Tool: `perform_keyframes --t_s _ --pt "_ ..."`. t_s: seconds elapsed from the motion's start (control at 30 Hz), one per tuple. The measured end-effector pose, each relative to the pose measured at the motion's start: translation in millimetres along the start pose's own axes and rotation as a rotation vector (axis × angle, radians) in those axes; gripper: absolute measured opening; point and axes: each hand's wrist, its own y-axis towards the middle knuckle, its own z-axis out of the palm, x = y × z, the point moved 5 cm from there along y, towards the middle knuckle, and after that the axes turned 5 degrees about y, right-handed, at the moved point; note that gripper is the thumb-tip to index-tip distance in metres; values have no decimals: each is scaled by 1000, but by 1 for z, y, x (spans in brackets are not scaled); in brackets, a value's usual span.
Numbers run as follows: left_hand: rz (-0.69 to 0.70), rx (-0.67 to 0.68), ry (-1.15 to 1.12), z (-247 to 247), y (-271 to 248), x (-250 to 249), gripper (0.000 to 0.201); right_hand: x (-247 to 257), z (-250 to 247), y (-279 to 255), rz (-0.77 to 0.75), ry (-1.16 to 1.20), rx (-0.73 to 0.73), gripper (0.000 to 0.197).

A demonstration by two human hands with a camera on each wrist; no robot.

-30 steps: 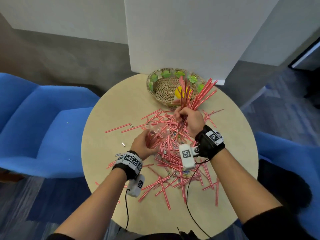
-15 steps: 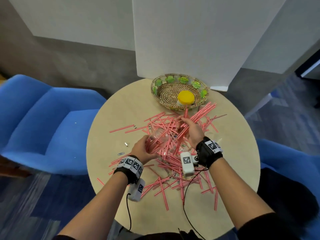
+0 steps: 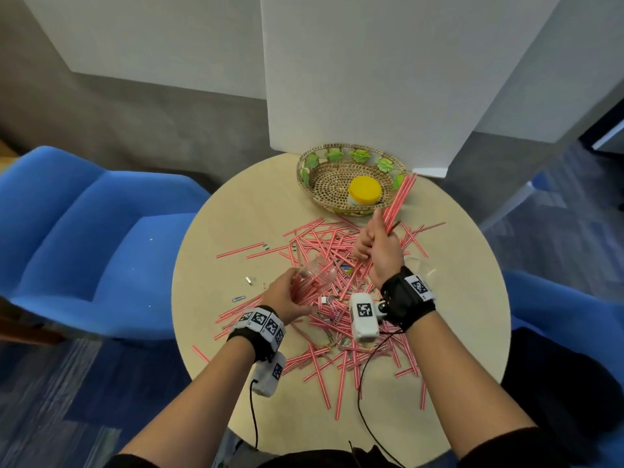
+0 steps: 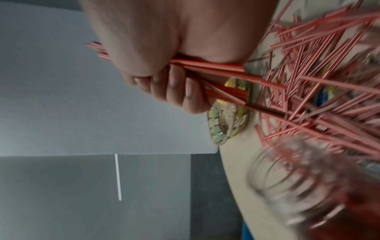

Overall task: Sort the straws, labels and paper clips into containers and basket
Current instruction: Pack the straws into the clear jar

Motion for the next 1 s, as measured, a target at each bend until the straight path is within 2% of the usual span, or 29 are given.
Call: perform_keyframes --t_s 0.1,0.17,0.23,0.33,0.5,0.63,0.73,0.83,0.9,1.0 --pt "66 32 15 9 -1 -15 70 22 19 -9 -90 124 -25 53" --pt "96 47 -5 14 -2 -25 74 23 28 -12 -123 115 -33 53" --pt "118 51 -47 16 -1 -31 74 14 32 -15 -119 10 -19 54" --pt "126 13 -74 13 2 -36 77 0 30 -19 -100 -267 13 52" --pt "101 -22 -110 -1 3 -35 69 -1 22 -17 -257 -489 47 33" --pt "96 -68 -77 -10 6 -30 69 1 4 -9 -284 -716 24 27" --pt "89 -76 -48 -12 9 -27 71 9 0 -7 -250 -643 124 16" --pt "101 -78 -10 -13 11 -27 72 3 8 -8 -176 -808 331 4" --pt "105 -75 -14 -14 12 -27 71 -1 8 -5 -176 -858 378 10" --pt "95 -89 -53 -24 10 -21 71 -2 13 -2 -157 -732 392 21"
